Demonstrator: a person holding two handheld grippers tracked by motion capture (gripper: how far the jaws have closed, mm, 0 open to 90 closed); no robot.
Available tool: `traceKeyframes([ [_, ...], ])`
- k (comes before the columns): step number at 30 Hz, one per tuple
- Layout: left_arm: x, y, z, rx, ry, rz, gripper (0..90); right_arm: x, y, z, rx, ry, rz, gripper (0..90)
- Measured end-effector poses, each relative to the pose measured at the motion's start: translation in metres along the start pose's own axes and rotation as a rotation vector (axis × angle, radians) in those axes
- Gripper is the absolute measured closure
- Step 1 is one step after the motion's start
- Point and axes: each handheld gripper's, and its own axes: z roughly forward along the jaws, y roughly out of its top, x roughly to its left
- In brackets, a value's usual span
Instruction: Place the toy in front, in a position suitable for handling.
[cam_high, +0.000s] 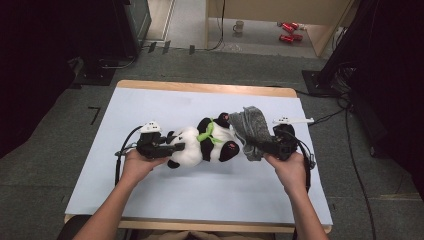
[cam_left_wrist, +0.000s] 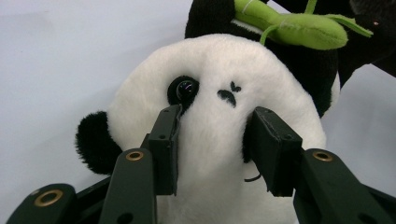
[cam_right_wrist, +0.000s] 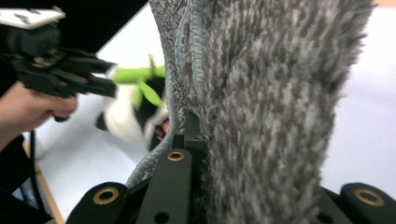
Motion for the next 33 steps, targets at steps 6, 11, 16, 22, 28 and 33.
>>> traceKeyframes([
  [6,-0.001,0.0,-0.001,0.005,0.006,0.001,55.2,0.017,0.014,0.011,0.004,0.046,-0.035,80.5],
  [11,-0.001,0.0,-0.001,0.003,0.011,-0.008,54.2,0.031,0.018,0.023,0.018,0.08,-0.064,80.5],
  [16,-0.002,0.002,-0.001,0.015,0.016,-0.007,52.9,0.031,0.009,0.035,0.06,0.08,-0.064,80.5],
  [22,-0.005,0.003,-0.001,0.027,0.015,0.007,52.3,0.022,-0.004,0.036,0.081,0.065,-0.062,80.5],
  [28,-0.004,0.004,-0.001,0.033,0.008,0.001,51.7,0.016,-0.01,0.031,0.099,0.064,-0.068,80.5],
  [33,-0.003,0.003,-0.001,0.032,0.007,-0.004,51.3,0.004,-0.015,0.025,0.115,0.017,-0.06,80.5],
])
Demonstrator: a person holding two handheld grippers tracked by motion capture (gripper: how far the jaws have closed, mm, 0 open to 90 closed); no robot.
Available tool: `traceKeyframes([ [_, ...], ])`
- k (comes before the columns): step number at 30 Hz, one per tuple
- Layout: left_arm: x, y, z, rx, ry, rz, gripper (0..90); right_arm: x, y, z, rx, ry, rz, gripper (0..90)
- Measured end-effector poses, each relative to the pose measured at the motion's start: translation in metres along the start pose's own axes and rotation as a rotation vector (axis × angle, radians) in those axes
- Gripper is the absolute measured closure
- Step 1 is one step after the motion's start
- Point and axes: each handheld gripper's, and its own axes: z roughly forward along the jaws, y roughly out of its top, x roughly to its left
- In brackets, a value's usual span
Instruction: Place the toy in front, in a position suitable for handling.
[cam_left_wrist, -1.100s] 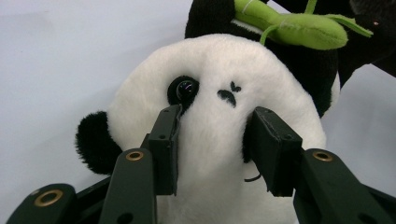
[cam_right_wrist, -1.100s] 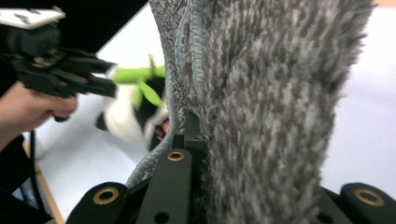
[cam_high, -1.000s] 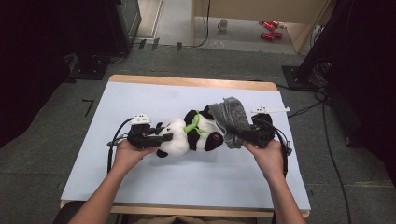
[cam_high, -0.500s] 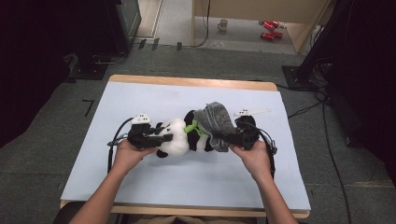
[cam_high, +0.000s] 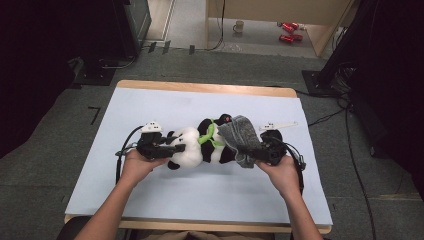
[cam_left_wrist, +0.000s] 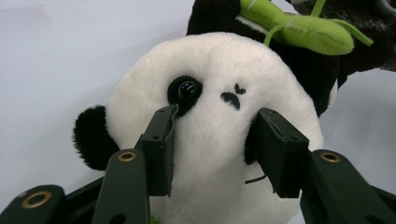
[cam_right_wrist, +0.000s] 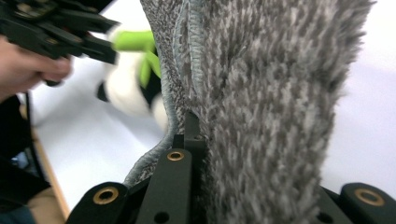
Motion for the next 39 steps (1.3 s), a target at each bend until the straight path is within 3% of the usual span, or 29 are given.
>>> traceKeyframes([
  [3,0.002,-0.001,-0.001,-0.006,0.0,-0.018,50.3,-0.012,-0.005,-0.006,0.022,-0.073,0.011,80.5],
  [5,0.003,-0.002,-0.001,-0.011,-0.01,-0.022,50.2,-0.02,-0.005,-0.011,0.008,-0.083,0.036,80.5],
  [8,0.003,-0.003,-0.001,-0.016,-0.012,-0.01,50.3,-0.027,0.0,-0.02,-0.052,-0.057,0.06,80.5],
  [15,-0.003,-0.006,-0.003,-0.015,-0.004,0.007,51.7,-0.023,0.028,-0.012,-0.116,-0.009,-0.005,79.9],
  [21,-0.004,-0.009,-0.004,-0.02,0.0,0.008,52.4,-0.016,0.051,0.014,-0.092,0.051,-0.079,79.9],
  [27,-0.007,-0.01,-0.005,-0.015,0.014,0.024,52.7,-0.008,0.071,0.035,-0.087,0.139,-0.114,79.8],
  [29,-0.007,-0.01,-0.004,-0.015,0.015,0.02,52.9,-0.001,0.072,0.048,-0.048,0.161,-0.164,79.8],
  [32,-0.006,-0.009,-0.004,-0.011,0.018,0.021,52.8,0.006,0.067,0.066,0.028,0.15,-0.22,79.8],
  [34,-0.005,-0.008,-0.004,-0.007,0.009,0.01,52.1,0.003,0.063,0.074,0.051,0.146,-0.204,79.9],
  [37,-0.004,-0.007,-0.004,-0.003,0.002,0.018,52.2,-0.005,0.058,0.071,0.062,0.11,-0.188,80.1],
  [39,-0.004,-0.008,-0.004,-0.002,-0.001,0.02,52.3,-0.012,0.051,0.068,0.064,0.113,-0.163,80.2],
])
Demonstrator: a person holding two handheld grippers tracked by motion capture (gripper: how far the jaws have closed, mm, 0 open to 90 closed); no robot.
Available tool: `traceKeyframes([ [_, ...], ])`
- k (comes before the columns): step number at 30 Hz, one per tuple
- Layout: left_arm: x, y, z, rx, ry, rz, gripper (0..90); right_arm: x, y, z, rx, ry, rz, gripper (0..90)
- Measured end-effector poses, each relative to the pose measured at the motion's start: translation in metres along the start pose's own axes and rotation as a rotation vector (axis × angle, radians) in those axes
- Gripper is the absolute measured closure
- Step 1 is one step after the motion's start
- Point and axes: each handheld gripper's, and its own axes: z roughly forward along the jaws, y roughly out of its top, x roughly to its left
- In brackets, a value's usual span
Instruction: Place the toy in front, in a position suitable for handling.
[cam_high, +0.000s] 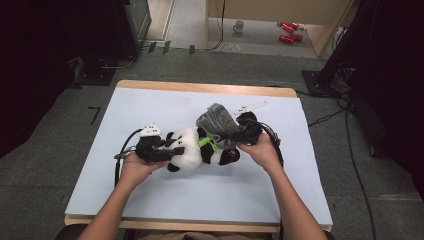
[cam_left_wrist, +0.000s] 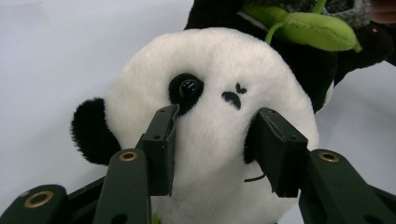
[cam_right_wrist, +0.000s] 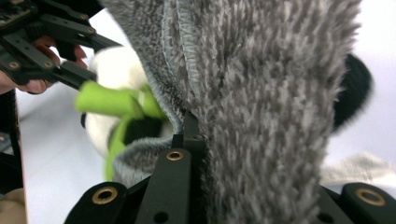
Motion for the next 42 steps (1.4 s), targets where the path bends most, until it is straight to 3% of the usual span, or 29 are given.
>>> traceKeyframes([
  [3,0.001,0.0,0.0,-0.001,-0.002,-0.005,52.2,-0.011,-0.01,-0.004,-0.004,0.01,0.047,80.3],
  [10,0.003,0.001,0.0,-0.002,-0.007,-0.018,52.2,-0.027,-0.025,-0.013,0.02,-0.045,0.103,80.3],
  [13,0.004,0.001,0.0,-0.004,-0.012,-0.027,52.1,-0.033,-0.029,-0.014,0.02,-0.045,0.133,80.3],
  [23,0.006,0.001,0.0,-0.003,-0.015,-0.027,52.1,-0.052,-0.044,-0.018,0.088,-0.163,0.178,80.4],
  [27,0.005,0.0,0.0,-0.007,-0.015,-0.024,52.3,-0.056,-0.046,-0.034,0.063,-0.194,0.205,80.4],
  [30,0.005,0.0,0.0,-0.009,-0.013,-0.026,52.3,-0.052,-0.042,-0.048,0.005,-0.177,0.2,80.4],
  [35,0.004,0.0,0.0,-0.011,-0.011,-0.024,52.3,-0.033,-0.026,-0.061,-0.06,-0.15,0.138,80.4],
  [42,0.003,0.0,0.0,-0.014,-0.003,-0.014,52.1,-0.01,-0.004,-0.062,-0.121,-0.098,0.075,80.4],
])
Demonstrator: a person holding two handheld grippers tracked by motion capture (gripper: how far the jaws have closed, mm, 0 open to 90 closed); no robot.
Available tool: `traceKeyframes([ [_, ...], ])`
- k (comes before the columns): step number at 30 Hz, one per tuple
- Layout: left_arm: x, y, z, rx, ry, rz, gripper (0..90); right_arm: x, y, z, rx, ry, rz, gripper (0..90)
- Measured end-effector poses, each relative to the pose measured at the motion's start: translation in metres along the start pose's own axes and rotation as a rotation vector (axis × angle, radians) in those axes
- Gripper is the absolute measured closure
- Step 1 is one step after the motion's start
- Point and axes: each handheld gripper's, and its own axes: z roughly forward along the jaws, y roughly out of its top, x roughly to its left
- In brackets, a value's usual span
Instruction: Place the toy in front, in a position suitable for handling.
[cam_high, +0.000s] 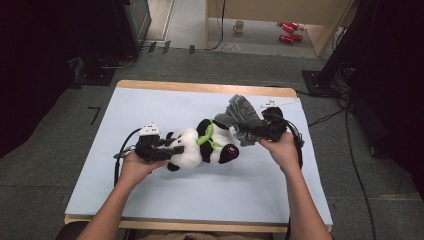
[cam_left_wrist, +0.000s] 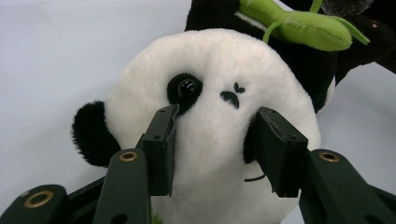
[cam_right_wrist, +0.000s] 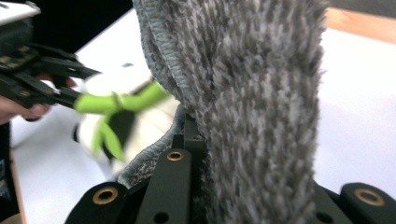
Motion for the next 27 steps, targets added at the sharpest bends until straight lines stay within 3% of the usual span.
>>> traceKeyframes([
  [6,-0.001,0.0,0.0,-0.011,0.002,-0.011,48.4,0.022,0.011,0.014,-0.015,0.062,-0.037,80.4],
  [12,-0.002,0.0,-0.001,-0.009,0.012,0.009,44.8,0.034,0.011,0.044,0.037,0.11,-0.076,80.4],
  [16,-0.001,0.001,-0.001,-0.004,0.012,0.013,38.1,0.037,0.002,0.065,0.103,0.108,-0.099,80.3],
  [18,-0.001,0.002,-0.002,-0.004,0.01,0.017,35.9,0.037,-0.001,0.067,0.101,0.099,-0.11,80.3],
  [21,-0.001,0.004,-0.007,0.017,0.004,0.025,34.4,0.033,-0.001,0.065,0.113,0.098,-0.076,80.3],
  [24,0.001,0.0,-0.006,0.07,0.018,0.076,31.6,0.029,-0.001,0.067,0.115,0.106,-0.047,80.2],
  [27,0.002,-0.004,-0.003,0.059,0.011,0.097,33.4,0.028,-0.001,0.068,0.119,0.103,-0.042,80.1],
])
